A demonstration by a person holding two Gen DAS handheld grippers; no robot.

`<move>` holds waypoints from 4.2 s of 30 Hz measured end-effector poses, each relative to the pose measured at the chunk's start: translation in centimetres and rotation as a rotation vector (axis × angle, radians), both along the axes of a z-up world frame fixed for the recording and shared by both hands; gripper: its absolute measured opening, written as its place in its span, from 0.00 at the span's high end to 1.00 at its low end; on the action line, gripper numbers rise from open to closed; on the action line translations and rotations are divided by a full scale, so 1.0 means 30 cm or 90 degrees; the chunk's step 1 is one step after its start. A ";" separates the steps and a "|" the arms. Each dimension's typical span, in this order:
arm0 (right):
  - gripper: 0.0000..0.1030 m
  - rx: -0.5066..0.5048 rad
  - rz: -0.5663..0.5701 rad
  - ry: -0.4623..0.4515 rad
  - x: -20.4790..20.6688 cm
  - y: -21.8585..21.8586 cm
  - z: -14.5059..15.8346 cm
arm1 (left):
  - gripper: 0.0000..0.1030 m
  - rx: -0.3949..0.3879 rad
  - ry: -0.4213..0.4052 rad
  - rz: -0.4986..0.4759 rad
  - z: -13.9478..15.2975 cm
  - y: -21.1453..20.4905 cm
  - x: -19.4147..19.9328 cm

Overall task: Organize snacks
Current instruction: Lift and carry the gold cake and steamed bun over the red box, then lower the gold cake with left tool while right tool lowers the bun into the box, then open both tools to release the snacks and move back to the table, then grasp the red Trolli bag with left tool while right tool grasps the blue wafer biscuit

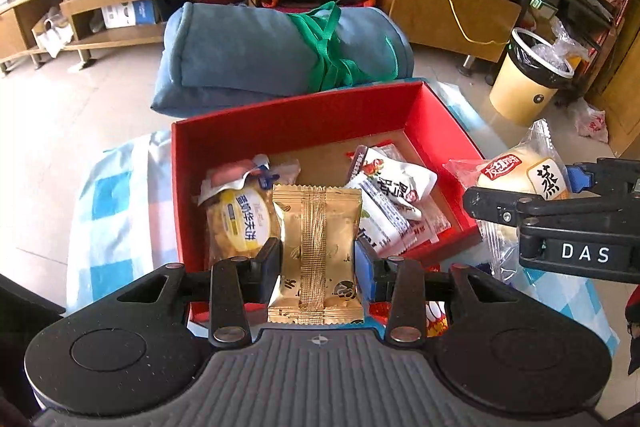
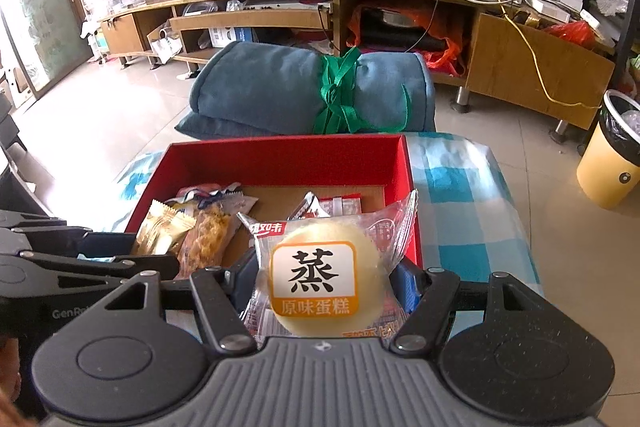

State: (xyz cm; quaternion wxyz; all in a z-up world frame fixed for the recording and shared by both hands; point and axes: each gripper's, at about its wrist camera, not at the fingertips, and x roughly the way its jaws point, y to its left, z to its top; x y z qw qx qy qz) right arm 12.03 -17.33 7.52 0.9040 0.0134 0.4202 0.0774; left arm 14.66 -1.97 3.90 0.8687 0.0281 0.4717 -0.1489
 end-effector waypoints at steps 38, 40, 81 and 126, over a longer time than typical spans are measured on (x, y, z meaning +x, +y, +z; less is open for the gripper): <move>0.40 -0.025 -0.029 0.058 0.270 -0.015 -0.155 | 0.53 0.060 0.017 0.044 -0.100 -0.040 0.224; 0.40 -0.026 -0.030 0.063 0.277 -0.017 -0.166 | 0.53 0.062 0.019 0.043 -0.106 -0.044 0.228; 0.36 -0.035 -0.032 0.012 0.101 -0.079 -0.043 | 0.27 0.018 0.001 -0.006 -0.028 -0.070 0.092; 0.29 -0.096 0.038 0.205 -0.101 -0.079 -0.361 | 0.33 0.028 0.175 -0.009 -0.302 -0.160 -0.097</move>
